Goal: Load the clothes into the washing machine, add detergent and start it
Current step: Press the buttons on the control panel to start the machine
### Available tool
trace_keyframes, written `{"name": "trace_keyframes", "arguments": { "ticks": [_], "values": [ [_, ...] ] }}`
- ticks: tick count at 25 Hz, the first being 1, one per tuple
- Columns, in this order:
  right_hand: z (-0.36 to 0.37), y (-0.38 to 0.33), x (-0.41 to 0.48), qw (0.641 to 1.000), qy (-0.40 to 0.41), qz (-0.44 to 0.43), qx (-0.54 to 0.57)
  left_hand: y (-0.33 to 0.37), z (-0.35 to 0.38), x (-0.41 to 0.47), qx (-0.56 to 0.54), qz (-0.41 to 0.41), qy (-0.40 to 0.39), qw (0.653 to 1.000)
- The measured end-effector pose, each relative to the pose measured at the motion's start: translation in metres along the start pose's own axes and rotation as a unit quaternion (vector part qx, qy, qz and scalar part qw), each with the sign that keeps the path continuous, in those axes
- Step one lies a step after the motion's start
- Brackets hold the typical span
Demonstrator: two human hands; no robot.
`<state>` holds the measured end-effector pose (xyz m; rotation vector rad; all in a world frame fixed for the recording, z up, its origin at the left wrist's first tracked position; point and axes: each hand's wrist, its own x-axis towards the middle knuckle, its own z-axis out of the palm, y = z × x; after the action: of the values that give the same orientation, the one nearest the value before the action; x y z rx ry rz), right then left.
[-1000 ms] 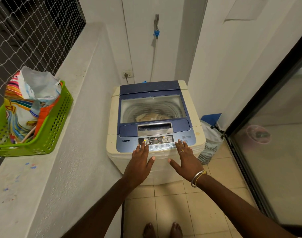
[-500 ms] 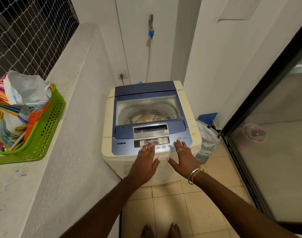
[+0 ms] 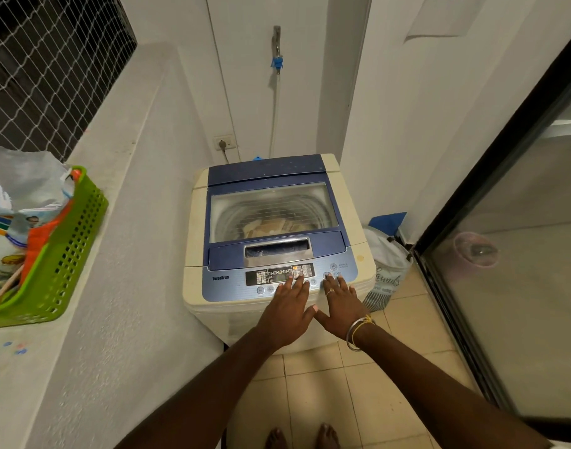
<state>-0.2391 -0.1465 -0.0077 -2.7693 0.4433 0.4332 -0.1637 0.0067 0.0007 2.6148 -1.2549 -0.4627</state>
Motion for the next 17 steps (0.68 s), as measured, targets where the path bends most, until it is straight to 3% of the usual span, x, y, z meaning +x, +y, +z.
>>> {"name": "trace_keyframes", "arguments": {
  "ticks": [17],
  "values": [
    [-0.027,-0.007,0.023,0.998,-0.024,-0.003,-0.055,0.003,0.004,0.017,-0.019,-0.005,0.023,1.000]
  ]
}}
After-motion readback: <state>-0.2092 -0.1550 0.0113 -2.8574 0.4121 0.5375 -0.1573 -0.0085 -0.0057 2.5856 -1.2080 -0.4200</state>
